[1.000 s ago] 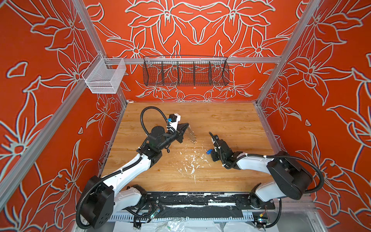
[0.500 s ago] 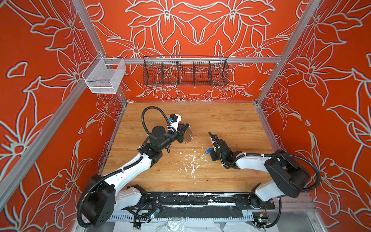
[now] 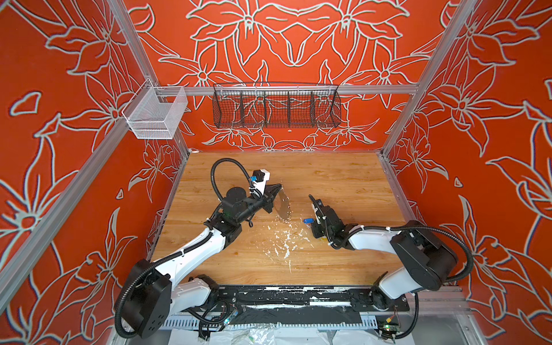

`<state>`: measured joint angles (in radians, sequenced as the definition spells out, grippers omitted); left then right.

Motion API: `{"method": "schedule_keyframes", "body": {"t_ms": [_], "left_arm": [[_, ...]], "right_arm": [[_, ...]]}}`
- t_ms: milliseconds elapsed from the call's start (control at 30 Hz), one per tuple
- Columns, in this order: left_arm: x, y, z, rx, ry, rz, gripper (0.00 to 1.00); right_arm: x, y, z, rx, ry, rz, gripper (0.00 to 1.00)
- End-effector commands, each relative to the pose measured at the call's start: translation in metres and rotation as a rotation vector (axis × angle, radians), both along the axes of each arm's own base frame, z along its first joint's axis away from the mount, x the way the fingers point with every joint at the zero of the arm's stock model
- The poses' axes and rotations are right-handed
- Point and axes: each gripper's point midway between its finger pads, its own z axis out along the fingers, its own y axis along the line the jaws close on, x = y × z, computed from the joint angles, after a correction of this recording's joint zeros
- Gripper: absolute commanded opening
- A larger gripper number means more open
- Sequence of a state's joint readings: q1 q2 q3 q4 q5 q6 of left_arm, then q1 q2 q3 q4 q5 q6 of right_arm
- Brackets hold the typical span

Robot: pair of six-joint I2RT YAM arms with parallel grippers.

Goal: Put the keys on the keyring
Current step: 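Lift the blue key tag by its ring with the right gripper, then carry the blue key tag up toward the plate held by the left gripper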

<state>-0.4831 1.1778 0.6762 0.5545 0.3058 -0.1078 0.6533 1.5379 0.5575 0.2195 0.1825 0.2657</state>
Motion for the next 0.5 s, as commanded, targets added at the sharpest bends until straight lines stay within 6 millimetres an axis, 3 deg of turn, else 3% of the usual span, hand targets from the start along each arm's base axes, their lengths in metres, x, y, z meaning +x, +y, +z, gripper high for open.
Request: {"method": "schedule_keyframes", "body": {"t_ms": [0,200,467], "left_arm": [[0.001,-0.001,0.026,-0.028,-0.073,-0.008,0.00],[-0.005,-0.007,0.024,0.000,-0.098,-0.064,0.00],[-0.015,-0.014,0.022,0.029,-0.129,-0.132,0.00]], "right_arm": [[-0.002,-0.005,0.003,-0.003,-0.002,-0.008,0.00],[-0.007,-0.004,0.012,0.029,-0.008,0.005,0.00],[-0.016,-0.002,0.037,0.103,-0.046,0.018,0.00]]}}
